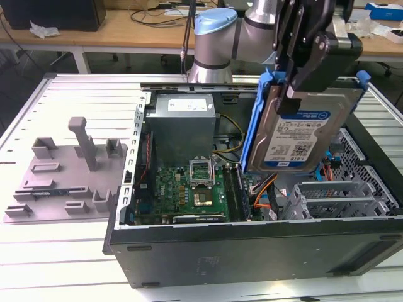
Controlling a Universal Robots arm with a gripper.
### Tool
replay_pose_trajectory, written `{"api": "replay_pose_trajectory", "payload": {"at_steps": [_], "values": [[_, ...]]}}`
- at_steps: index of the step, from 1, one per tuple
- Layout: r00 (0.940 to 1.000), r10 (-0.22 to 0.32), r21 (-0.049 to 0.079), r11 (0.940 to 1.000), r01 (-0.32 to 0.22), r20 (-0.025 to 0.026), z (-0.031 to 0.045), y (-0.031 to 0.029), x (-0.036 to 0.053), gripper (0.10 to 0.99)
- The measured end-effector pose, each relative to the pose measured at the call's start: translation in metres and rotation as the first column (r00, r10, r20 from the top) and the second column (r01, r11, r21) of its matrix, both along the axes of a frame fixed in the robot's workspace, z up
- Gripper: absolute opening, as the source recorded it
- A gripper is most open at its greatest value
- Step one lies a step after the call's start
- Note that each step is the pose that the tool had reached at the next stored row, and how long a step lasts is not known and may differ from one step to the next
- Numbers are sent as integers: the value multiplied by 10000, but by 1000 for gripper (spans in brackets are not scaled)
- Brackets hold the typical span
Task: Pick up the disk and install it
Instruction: 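Insert the disk into the insertion slot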
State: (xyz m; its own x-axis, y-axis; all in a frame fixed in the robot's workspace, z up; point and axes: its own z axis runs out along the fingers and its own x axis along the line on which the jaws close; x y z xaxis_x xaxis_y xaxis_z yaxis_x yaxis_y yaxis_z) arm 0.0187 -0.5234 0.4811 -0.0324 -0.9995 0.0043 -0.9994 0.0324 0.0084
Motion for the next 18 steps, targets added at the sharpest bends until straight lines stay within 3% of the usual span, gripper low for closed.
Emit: {"api": "replay_pose_trajectory", "payload": {"at_steps": [7,12,18], "values": [[10000,-11,0,10000,11,0,0,-63,81,369],[10000,-13,2,10000,13,0,-1,-90,187,369],[10000,-14,0,10000,14,0,0,-111,487,369]]}}
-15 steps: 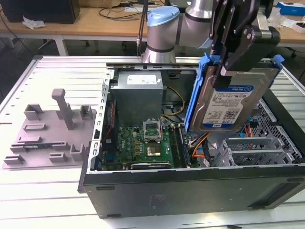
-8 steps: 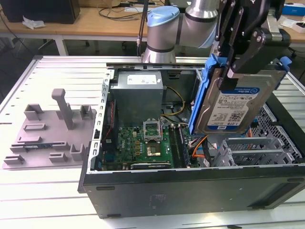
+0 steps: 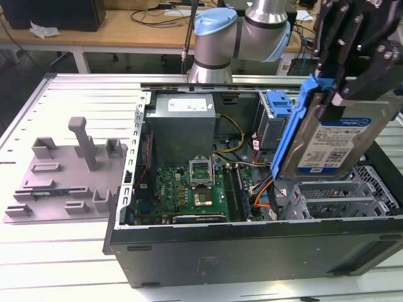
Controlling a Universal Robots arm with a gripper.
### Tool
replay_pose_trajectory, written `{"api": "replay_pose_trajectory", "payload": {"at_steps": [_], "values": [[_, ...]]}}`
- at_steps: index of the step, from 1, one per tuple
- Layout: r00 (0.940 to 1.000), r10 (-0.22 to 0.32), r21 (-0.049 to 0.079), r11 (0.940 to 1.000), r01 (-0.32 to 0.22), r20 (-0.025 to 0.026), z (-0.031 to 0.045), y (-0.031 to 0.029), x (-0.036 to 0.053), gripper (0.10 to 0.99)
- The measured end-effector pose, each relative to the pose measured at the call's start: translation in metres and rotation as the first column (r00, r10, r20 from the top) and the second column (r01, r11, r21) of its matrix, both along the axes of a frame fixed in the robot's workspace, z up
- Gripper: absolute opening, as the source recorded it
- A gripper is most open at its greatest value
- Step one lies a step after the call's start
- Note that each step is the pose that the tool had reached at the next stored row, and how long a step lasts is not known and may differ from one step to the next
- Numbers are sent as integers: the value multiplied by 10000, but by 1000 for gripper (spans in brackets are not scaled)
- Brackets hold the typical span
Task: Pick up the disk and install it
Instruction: 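Insert the disk into the insertion slot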
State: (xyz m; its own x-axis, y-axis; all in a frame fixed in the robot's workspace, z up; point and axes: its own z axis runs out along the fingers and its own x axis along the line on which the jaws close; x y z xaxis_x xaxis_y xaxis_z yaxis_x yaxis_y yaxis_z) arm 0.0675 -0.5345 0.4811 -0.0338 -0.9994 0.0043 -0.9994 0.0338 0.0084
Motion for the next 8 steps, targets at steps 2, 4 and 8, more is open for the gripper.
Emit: {"api": "replay_pose_trajectory", "payload": {"at_steps": [2,4,8], "values": [[10000,1,0,10000,-1,0,0,0,75,369],[10000,0,1,10000,0,0,-1,0,171,369],[10000,1,1,10000,-1,0,-3,0,301,369]]}}
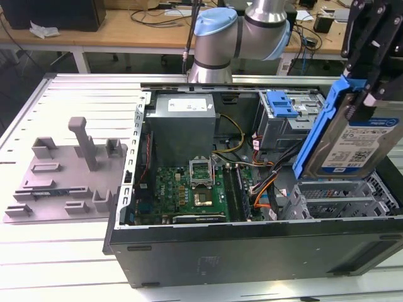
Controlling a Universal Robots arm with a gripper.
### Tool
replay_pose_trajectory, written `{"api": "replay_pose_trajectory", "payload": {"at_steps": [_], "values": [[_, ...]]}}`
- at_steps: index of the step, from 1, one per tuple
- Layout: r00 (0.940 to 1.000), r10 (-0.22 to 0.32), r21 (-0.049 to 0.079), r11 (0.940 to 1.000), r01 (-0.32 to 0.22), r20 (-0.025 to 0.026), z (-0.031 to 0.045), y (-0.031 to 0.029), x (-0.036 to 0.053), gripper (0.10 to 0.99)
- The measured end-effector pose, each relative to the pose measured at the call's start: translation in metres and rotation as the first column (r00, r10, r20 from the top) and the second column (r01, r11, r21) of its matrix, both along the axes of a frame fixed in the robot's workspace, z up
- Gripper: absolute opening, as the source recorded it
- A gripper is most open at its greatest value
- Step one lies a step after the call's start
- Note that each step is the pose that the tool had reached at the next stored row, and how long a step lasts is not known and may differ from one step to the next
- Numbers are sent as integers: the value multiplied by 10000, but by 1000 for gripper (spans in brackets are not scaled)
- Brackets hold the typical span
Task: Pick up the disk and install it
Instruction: 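Insert the disk into the insertion slot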
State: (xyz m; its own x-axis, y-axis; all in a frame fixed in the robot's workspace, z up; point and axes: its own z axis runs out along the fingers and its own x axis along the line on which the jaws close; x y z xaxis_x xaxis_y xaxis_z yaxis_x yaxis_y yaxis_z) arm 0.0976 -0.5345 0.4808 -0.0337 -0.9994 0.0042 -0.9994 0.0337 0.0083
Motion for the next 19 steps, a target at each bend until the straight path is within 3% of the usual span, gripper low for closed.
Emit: {"api": "replay_pose_trajectory", "payload": {"at_steps": [5,14,19], "values": [[10000,0,-2,10000,0,0,-7,2,90,369],[10000,29,1,10000,-29,1,-19,2,100,369],[9995,311,-1,9995,-311,30,-20,-8,109,369]]}}
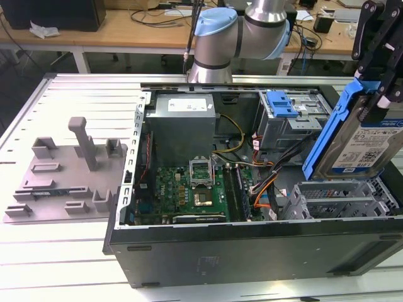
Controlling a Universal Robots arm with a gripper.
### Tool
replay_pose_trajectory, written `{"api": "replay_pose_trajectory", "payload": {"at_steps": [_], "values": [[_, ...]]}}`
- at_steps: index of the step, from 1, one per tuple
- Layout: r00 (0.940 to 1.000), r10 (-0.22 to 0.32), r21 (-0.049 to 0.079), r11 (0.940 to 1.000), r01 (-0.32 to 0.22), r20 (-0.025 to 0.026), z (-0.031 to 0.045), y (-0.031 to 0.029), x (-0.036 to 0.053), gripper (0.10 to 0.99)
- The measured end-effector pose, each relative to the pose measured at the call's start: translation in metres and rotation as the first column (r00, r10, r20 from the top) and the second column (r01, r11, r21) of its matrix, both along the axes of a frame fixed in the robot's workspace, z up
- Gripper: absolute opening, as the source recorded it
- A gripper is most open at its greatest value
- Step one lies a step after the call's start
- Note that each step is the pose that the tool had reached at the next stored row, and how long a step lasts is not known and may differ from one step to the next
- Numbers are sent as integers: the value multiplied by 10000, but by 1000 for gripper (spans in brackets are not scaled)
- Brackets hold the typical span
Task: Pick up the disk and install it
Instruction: 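Insert the disk into the insertion slot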
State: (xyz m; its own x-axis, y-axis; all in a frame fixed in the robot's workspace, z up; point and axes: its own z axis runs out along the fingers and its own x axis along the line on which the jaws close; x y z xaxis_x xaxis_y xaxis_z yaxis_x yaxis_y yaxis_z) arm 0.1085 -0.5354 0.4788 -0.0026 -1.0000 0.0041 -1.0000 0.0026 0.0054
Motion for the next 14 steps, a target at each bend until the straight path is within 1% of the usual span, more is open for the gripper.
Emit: {"api": "replay_pose_trajectory", "payload": {"at_steps": [6,7,9,11,14], "values": [[10000,0,3,10000,0,2,0,-3,0,369],[10000,0,20,10000,0,5,1,-4,0,369],[10000,0,137,9999,0,8,-7,-16,0,369],[10000,-1,197,9998,1,8,-13,-27,0,369],[10000,0,204,9998,0,8,-13,-27,1,369]]}}
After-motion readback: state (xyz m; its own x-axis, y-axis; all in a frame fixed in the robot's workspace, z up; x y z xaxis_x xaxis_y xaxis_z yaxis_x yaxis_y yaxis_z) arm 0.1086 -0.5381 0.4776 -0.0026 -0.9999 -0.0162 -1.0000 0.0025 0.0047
